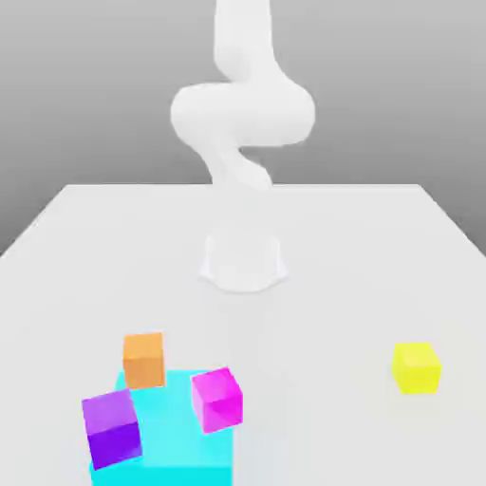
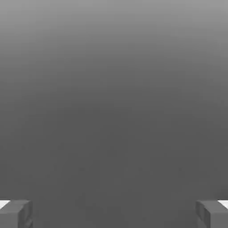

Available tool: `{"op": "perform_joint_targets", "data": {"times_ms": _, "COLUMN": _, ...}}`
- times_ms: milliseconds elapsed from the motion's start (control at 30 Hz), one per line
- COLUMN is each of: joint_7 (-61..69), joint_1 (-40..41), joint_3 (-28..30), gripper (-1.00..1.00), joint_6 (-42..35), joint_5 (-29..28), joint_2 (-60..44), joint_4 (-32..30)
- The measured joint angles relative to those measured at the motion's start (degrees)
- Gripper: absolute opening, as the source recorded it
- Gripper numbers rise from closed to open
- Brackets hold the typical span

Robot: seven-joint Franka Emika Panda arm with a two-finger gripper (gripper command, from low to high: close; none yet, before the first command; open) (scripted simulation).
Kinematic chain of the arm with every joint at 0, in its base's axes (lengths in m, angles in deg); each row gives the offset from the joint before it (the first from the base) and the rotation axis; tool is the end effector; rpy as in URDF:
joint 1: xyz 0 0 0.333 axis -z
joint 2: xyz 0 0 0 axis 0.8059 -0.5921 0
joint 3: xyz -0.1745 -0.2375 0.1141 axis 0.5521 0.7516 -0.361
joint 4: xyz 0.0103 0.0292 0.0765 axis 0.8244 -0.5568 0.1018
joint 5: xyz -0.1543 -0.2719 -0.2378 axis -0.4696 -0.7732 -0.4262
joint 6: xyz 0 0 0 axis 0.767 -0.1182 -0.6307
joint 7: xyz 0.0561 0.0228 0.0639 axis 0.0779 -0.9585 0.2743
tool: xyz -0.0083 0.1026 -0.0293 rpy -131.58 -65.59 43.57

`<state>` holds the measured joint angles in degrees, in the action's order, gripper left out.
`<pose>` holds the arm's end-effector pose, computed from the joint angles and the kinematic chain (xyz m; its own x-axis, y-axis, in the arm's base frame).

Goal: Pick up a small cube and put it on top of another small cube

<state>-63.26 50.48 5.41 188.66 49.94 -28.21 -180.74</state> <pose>0.3809 0.0287 0.6631 0.6104 -0.6050 0.5112 -0.4410 -0.7957 -0.4152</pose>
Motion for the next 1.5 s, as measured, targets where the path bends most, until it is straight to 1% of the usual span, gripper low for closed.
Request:
{"op": "perform_joint_targets", "data": {"times_ms": 400, "joint_7": 24.54, "joint_1": -14.39, "joint_3": -4.81, "gripper": 0.00, "joint_6": 13.99, "joint_5": -1.94, "joint_2": -25.35, "joint_4": -11.22}}
{"op": "perform_joint_targets", "data": {"times_ms": 700, "joint_7": 43.18, "joint_1": -24.06, "joint_3": -10.43, "gripper": 0.00, "joint_6": 24.33, "joint_5": -2.65, "joint_2": -44.01, "joint_4": -19.52}}
{"op": "perform_joint_targets", "data": {"times_ms": 800, "joint_7": 43.32, "joint_1": -25.06, "joint_3": -9.57, "gripper": 0.00, "joint_6": 28.81, "joint_5": -5.37, "joint_2": -50.27, "joint_4": -19.67}}
{"op": "perform_joint_targets", "data": {"times_ms": 900, "joint_7": 41.02, "joint_1": -27.52, "joint_3": -6.41, "gripper": 0.00, "joint_6": 33.75, "joint_5": -8.78, "joint_2": -56.51, "joint_4": -18.64}}
{"op": "perform_joint_targets", "data": {"times_ms": 933, "joint_7": 40.42, "joint_1": -28.52, "joint_3": -5.23, "gripper": -1.00, "joint_6": 35.27, "joint_5": -9.59, "joint_2": -58.38, "joint_4": -18.30}}
{"op": "perform_joint_targets", "data": {"times_ms": 1167, "joint_7": 40.15, "joint_1": -28.61, "joint_3": -5.08, "gripper": -1.00, "joint_6": 35.47, "joint_5": -9.95, "joint_2": -58.74, "joint_4": -18.23}}
{"op": "perform_joint_targets", "data": {"times_ms": 1267, "joint_7": 42.38, "joint_1": -26.87, "joint_3": -7.50, "gripper": -1.00, "joint_6": 31.55, "joint_5": -6.98, "joint_2": -53.83, "joint_4": -19.19}}
{"op": "perform_joint_targets", "data": {"times_ms": 1367, "joint_7": 44.82, "joint_1": -26.05, "joint_3": -8.72, "gripper": -1.00, "joint_6": 26.66, "joint_5": -3.27, "joint_2": -47.87, "joint_4": -20.18}}
{"op": "perform_joint_targets", "data": {"times_ms": 1433, "joint_7": 41.73, "joint_1": -23.35, "joint_3": -6.31, "gripper": -1.00, "joint_6": 23.06, "joint_5": -2.57, "joint_2": -45.29, "joint_4": -19.14}}
{"op": "perform_joint_targets", "data": {"times_ms": 1500, "joint_7": 37.18, "joint_1": -18.48, "joint_3": -3.63, "gripper": -1.00, "joint_6": 19.39, "joint_5": -2.37, "joint_2": -43.17, "joint_4": -17.56}}
